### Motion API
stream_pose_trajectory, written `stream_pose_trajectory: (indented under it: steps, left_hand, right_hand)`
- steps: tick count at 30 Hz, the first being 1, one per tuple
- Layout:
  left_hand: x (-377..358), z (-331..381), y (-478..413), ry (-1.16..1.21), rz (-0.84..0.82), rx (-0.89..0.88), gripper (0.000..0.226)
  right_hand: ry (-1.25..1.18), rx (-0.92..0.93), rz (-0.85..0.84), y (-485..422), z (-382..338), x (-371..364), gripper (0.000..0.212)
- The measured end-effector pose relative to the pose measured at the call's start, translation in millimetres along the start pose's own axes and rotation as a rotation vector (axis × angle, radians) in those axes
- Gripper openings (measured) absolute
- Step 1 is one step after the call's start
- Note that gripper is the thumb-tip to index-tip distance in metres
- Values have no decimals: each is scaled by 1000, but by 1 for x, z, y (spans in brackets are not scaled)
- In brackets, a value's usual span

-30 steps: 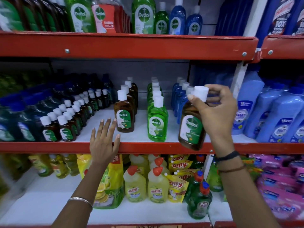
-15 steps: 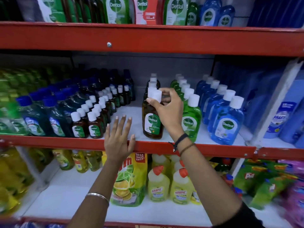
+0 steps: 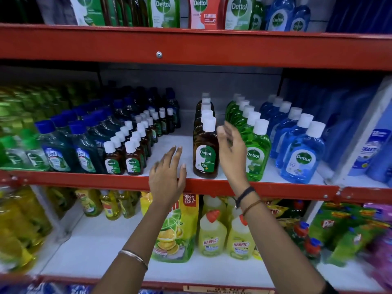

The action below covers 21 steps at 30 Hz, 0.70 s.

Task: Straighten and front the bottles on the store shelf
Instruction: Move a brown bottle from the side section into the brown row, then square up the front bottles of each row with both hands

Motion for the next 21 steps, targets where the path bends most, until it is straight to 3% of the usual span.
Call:
stream_pose_trajectory:
  steps: [4, 6, 10, 16, 21]
  left_hand:
    - [1, 16, -6, 434, -68, 233, 55]
    - [-7, 25, -7, 541, -153, 300, 56]
    - [-15, 27, -7, 600, -227, 326, 51]
    - [-9, 23, -5, 603, -193, 330, 66]
    - [-3, 24, -4, 588, -149, 335, 59]
  right_hand:
    - [-99, -150, -28, 36, 31, 6, 37]
    - [-141, -212, -53, 42, 47, 2, 53]
    - [-200, -288, -113, 39, 57, -6, 82]
    - [-258, -305, -170, 32, 62, -9, 76]
    - [-251, -329, -174, 30, 64, -10, 87]
Point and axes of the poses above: each hand's wrist, its own y-axis away from the middle knuckle, its own x-axis out of the back of the hand, z = x × y, the point moved 9 cm from there along -y, towards the middle knuckle, and after that the axes turned 1 degree about y, right-handed, at the moved point
